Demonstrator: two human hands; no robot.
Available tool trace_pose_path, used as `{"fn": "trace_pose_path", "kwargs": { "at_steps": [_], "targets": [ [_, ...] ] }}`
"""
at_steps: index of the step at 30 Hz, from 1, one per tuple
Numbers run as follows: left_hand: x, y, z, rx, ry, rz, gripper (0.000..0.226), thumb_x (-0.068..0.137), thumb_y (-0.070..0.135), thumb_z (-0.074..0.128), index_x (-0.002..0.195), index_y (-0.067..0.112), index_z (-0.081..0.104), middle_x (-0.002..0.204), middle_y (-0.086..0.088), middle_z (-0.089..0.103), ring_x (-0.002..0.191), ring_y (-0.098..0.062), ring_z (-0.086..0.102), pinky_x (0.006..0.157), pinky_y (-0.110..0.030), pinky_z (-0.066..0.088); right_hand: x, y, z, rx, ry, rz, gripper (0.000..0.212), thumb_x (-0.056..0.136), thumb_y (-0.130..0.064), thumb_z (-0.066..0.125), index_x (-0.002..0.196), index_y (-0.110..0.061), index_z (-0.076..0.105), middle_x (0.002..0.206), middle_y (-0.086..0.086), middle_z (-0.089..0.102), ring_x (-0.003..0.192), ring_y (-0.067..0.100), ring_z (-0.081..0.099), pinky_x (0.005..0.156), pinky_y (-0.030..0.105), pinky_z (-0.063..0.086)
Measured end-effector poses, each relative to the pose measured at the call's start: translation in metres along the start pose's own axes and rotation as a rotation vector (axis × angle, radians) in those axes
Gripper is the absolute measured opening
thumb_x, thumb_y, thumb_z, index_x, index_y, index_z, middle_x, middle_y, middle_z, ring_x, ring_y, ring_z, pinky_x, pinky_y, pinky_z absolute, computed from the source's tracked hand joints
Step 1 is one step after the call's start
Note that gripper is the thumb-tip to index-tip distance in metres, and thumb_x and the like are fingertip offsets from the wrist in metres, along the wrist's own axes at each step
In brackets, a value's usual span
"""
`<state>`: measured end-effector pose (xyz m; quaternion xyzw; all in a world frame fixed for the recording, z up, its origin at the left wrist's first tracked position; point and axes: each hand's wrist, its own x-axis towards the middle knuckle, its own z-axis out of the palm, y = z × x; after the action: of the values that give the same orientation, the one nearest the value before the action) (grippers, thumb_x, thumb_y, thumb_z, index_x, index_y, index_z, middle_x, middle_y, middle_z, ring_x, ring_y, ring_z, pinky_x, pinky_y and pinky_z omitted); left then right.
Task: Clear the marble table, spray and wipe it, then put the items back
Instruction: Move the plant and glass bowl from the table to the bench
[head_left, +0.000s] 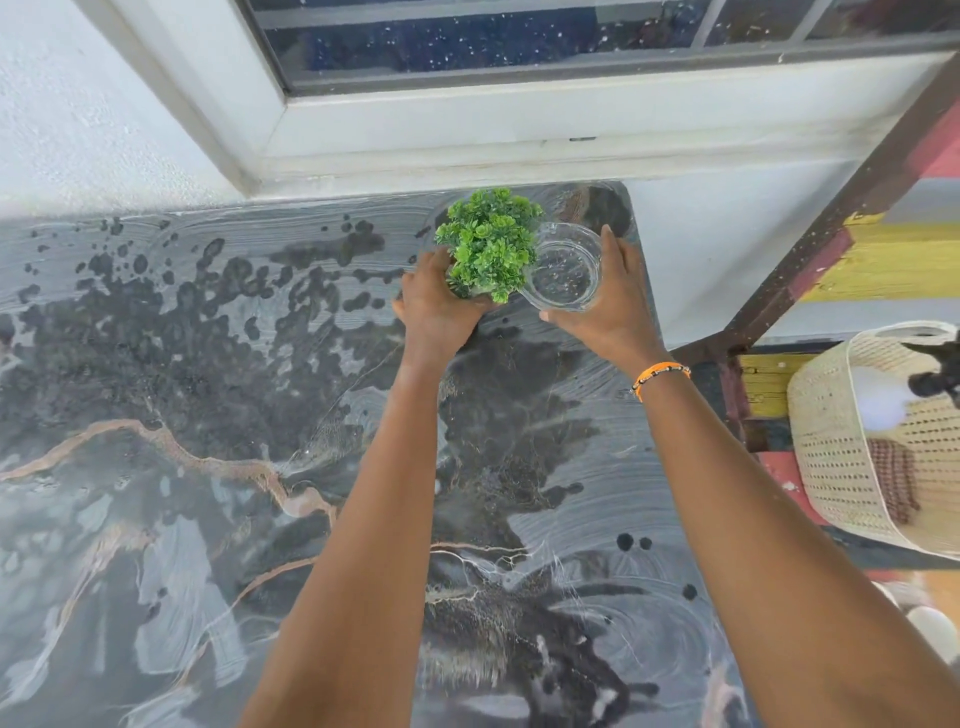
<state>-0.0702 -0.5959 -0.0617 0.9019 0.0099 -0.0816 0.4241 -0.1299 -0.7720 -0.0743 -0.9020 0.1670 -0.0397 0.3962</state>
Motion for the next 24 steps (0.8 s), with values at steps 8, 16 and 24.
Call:
{"fn": "trace_pose_path", "kwargs": {
  "at_steps": [8, 16, 24],
  "targets": [
    [-0.037, 0.005, 0.015, -0.121, 0.022, 0.02, 0.054, 0.066, 0.026, 0.081, 0.114, 0.014, 0.059, 0.105, -0.001, 0.067, 0.094, -0.015, 0.062, 0.083, -0.029, 0.05, -0.027, 0.019, -0.012, 0.038, 0.137, -0.054, 0.105, 0.052, -0.033, 0.086, 0.138, -0.007, 0.032, 0.131, 0.009, 0.032, 0.126, 0.02, 0.034, 0.108, 0.023, 0.032],
    [-0.095, 0.023, 0.048, -0.236, -0.054, -0.009, 0.044, 0.065, 0.024, 0.083, 0.104, 0.023, 0.062, 0.085, 0.02, 0.067, 0.078, 0.011, 0.062, 0.069, -0.009, 0.051, -0.078, 0.053, -0.045, 0.206, 0.248, -0.041, 0.095, 0.052, -0.021, 0.086, 0.132, -0.003, 0.038, 0.126, 0.011, 0.034, 0.115, 0.009, 0.036, 0.098, -0.003, 0.021],
    [-0.188, 0.085, 0.127, -0.245, -0.152, 0.118, 0.04, 0.062, 0.013, 0.084, 0.085, 0.034, 0.06, 0.077, 0.026, 0.066, 0.071, 0.01, 0.062, 0.064, -0.011, 0.049, -0.161, 0.129, -0.14, 0.253, 0.358, 0.04, 0.093, 0.054, -0.025, 0.086, 0.132, -0.002, 0.04, 0.127, 0.014, 0.046, 0.12, 0.016, 0.041, 0.105, 0.025, 0.035]
  ]
}}
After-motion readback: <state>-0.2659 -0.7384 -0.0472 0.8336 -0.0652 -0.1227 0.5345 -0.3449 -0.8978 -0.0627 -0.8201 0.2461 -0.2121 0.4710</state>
